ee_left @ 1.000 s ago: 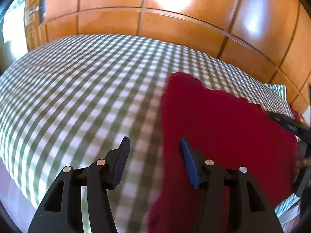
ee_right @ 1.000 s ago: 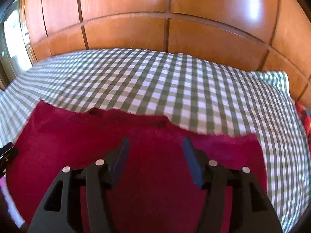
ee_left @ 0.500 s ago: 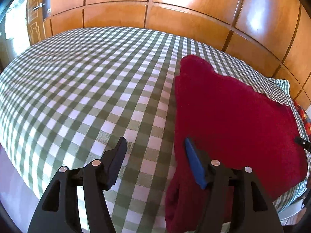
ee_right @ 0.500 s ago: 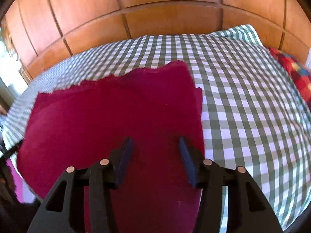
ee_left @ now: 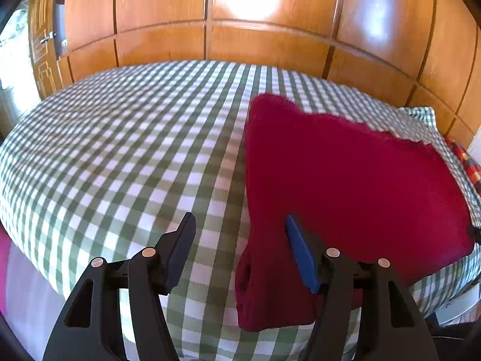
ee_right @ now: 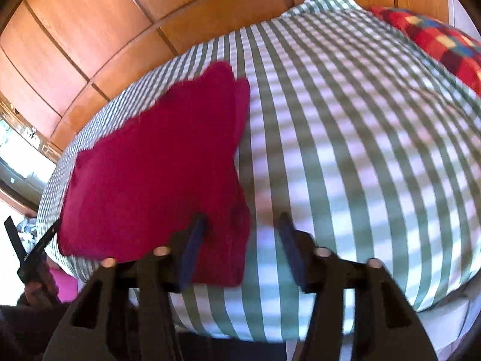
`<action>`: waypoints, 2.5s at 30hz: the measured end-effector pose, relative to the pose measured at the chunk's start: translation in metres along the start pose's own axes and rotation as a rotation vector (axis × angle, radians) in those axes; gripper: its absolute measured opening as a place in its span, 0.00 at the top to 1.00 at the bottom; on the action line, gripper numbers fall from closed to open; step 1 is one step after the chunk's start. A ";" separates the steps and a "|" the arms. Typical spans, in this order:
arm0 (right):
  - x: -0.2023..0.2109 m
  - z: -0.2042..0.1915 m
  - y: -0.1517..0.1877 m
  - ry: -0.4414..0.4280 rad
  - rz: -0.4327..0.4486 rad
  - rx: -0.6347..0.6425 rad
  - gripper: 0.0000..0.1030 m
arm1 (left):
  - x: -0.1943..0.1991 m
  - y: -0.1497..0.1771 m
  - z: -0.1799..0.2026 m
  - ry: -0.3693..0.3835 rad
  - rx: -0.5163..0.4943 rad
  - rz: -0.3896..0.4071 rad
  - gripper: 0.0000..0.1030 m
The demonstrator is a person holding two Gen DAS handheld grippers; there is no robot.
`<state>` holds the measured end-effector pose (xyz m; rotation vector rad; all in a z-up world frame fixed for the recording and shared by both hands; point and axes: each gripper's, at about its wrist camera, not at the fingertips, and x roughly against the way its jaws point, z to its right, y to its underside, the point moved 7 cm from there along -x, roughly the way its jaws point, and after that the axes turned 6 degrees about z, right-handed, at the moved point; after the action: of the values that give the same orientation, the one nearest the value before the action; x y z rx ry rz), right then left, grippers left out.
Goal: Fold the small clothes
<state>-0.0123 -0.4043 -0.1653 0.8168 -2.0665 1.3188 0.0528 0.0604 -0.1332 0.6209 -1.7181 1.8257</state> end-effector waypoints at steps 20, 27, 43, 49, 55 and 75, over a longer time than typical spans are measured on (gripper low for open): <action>-0.002 0.002 -0.011 0.014 -0.013 0.007 0.44 | 0.016 -0.025 0.016 -0.021 -0.083 0.083 0.40; -0.002 0.002 -0.029 -0.065 0.008 -0.092 0.37 | 0.012 -0.029 0.026 -0.024 -0.128 0.083 0.40; -0.032 0.007 -0.038 -0.183 -0.062 -0.162 0.24 | -0.003 -0.032 0.051 0.000 -0.216 0.063 0.40; -0.031 0.008 -0.033 -0.217 -0.072 -0.152 0.23 | -0.011 -0.030 0.061 0.031 -0.234 0.043 0.40; -0.036 -0.005 -0.030 -0.274 -0.097 -0.142 0.31 | -0.022 -0.035 0.084 0.123 -0.228 0.017 0.40; -0.049 -0.011 -0.032 -0.351 -0.122 -0.142 0.58 | -0.060 -0.028 0.180 0.251 -0.378 -0.037 0.40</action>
<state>0.0447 -0.3954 -0.1778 1.1562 -2.3021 1.0057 0.1092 -0.1231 -0.1394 0.2542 -1.7965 1.4287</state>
